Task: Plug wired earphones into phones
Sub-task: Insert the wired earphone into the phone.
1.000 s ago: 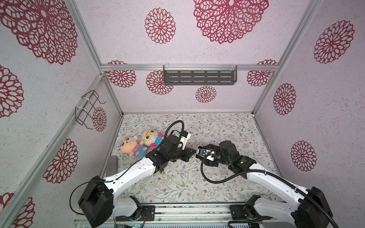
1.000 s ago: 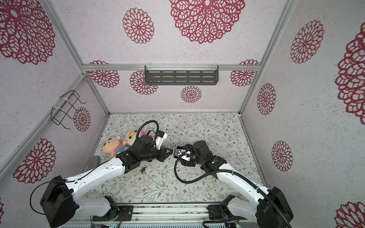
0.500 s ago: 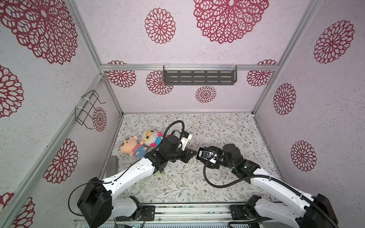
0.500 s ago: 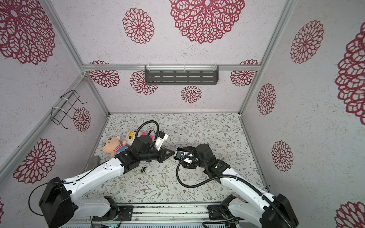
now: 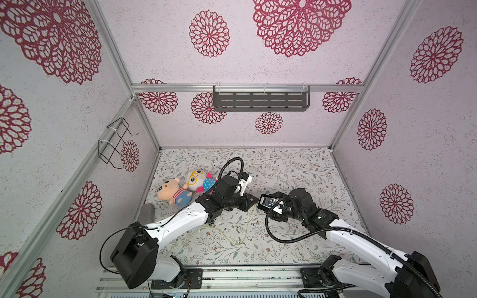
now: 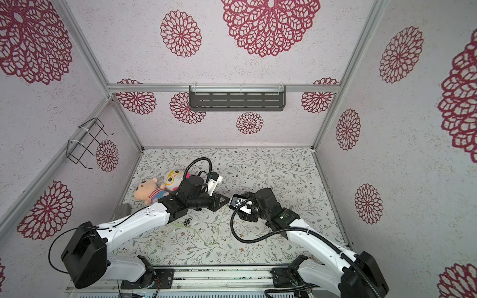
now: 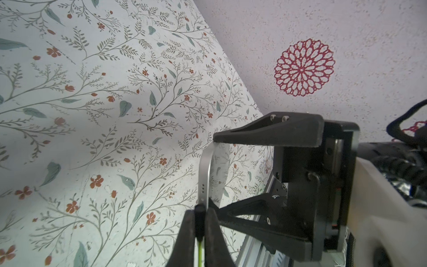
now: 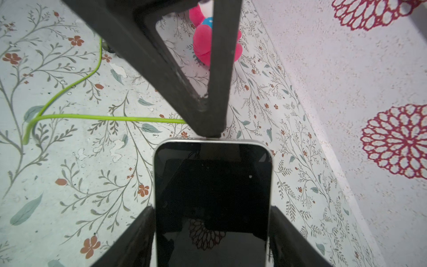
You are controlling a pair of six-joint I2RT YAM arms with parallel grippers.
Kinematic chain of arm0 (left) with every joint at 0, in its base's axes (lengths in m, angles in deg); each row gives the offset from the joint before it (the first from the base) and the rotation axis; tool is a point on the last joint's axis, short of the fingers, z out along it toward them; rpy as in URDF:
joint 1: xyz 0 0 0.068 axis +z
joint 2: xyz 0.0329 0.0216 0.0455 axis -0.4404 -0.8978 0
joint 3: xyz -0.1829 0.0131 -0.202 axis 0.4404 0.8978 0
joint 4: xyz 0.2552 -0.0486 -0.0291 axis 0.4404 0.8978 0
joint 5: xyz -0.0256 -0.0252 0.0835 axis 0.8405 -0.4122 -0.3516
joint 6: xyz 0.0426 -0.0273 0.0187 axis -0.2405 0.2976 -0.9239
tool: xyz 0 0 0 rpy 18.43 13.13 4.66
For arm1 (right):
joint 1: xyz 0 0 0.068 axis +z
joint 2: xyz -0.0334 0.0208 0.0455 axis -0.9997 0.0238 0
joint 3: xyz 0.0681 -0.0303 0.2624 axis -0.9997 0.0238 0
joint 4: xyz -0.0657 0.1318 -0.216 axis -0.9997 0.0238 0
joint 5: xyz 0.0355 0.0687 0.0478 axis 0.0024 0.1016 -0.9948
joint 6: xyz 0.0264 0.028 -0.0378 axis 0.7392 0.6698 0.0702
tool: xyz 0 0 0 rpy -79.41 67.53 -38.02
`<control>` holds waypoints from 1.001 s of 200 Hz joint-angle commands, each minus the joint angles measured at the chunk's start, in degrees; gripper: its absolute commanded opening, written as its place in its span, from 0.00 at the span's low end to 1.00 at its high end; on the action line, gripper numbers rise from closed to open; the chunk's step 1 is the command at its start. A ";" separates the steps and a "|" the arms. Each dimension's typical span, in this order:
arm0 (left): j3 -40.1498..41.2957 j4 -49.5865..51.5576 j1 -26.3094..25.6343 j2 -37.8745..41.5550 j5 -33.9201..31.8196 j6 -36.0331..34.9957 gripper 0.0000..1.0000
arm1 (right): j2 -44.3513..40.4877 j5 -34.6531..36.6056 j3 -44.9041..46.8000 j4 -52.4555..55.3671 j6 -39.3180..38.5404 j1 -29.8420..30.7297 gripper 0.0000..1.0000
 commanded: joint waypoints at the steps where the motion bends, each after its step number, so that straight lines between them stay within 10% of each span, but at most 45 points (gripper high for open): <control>1: 0.49 -3.79 -1.34 -3.22 6.13 1.82 0.00 | -1.71 -5.25 -4.04 -10.73 -0.05 1.52 0.64; 67: -1.75 1.62 -1.44 -2.81 2.22 -3.29 0.00 | -2.84 -2.05 -2.25 -7.25 -1.97 1.50 0.64; 162: -3.97 10.29 2.21 4.49 -11.04 -8.77 0.84 | -4.43 3.88 1.61 1.17 -3.18 0.16 0.64; 200: -4.08 13.07 5.84 8.04 -21.73 -8.79 0.92 | -1.13 2.06 0.81 7.00 -3.86 -2.98 0.64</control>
